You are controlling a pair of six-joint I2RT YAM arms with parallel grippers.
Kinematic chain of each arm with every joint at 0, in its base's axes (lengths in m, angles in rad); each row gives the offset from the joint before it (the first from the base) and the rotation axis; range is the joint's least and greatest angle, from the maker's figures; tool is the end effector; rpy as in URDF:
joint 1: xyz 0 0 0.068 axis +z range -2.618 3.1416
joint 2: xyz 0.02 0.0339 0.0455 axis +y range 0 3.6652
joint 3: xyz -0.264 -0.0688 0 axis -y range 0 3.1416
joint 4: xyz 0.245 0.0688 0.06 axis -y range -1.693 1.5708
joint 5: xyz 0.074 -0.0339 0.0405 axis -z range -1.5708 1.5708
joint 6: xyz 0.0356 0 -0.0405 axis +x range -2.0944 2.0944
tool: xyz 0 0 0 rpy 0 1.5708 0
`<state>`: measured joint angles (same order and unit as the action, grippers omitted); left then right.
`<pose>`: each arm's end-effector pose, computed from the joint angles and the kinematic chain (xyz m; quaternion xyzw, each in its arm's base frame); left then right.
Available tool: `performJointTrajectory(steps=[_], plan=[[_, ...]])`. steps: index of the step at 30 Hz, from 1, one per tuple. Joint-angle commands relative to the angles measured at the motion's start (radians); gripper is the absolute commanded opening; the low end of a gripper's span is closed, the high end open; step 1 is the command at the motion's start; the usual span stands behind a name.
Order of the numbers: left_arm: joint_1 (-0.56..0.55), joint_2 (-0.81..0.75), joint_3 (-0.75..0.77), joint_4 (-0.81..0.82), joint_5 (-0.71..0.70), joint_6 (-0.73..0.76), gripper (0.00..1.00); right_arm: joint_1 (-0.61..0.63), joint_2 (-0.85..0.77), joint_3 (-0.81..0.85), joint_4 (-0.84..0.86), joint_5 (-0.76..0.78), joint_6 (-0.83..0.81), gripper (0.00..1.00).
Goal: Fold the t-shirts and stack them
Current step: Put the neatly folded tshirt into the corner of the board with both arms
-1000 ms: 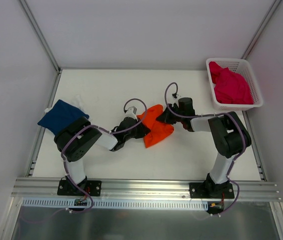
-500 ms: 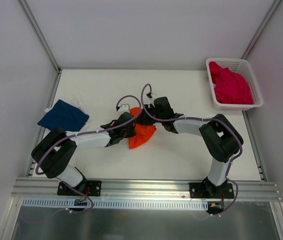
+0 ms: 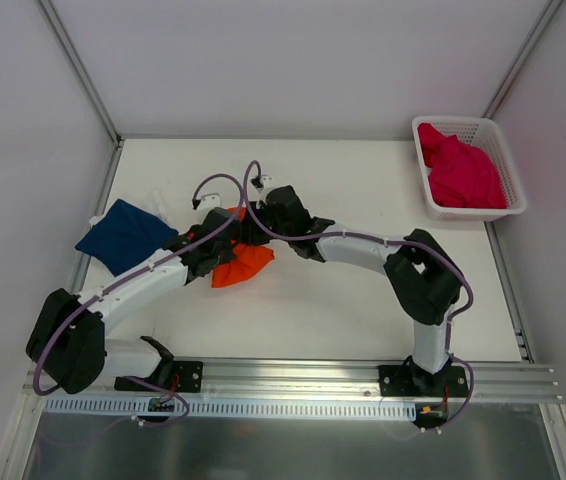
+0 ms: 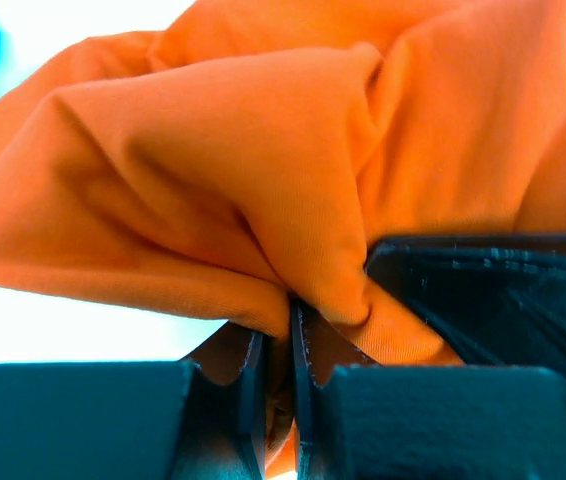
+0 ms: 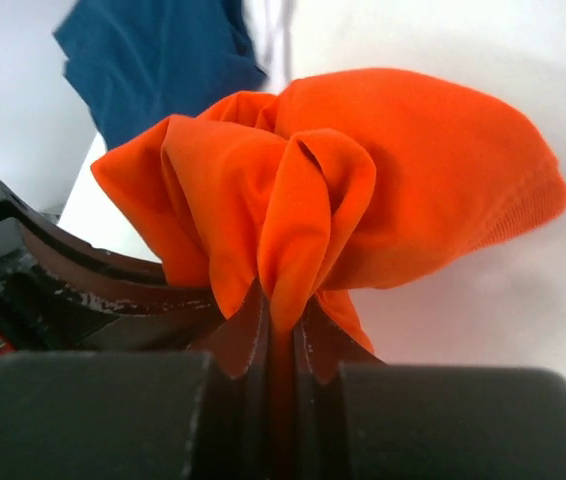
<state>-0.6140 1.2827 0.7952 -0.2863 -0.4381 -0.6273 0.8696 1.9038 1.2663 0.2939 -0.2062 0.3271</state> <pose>0.2257 -0.1406 0.2306 -0.0903 0.8990 -0.0574 0.4246 0.2792 0.3419 0.2287 -0.2750 0.7676 0.3921 0.4259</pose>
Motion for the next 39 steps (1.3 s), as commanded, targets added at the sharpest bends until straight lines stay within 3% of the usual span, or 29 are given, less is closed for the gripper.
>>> performJointTrajectory(steps=[1, 7, 19, 31, 39], plan=[[0.069, -0.069, 0.084, -0.059, -0.091, 0.066, 0.0, 0.055, 0.053, 0.129, -0.084, -0.028, 0.006, 0.01], [0.192, -0.124, 0.122, -0.168, -0.114, 0.074, 0.0, 0.094, 0.181, 0.39, -0.17, -0.044, 0.003, 0.01], [0.471, -0.108, 0.171, -0.189, -0.07, 0.169, 0.0, 0.147, 0.437, 0.772, -0.268, -0.09, 0.015, 0.0], [0.577, -0.013, 0.522, -0.206, 0.002, 0.273, 0.0, 0.152, 0.52, 1.068, -0.348, -0.07, -0.008, 0.02], [0.635, 0.026, 0.498, -0.231, -0.02, 0.253, 0.0, 0.126, 0.697, 1.22, -0.344, -0.16, 0.067, 0.04]])
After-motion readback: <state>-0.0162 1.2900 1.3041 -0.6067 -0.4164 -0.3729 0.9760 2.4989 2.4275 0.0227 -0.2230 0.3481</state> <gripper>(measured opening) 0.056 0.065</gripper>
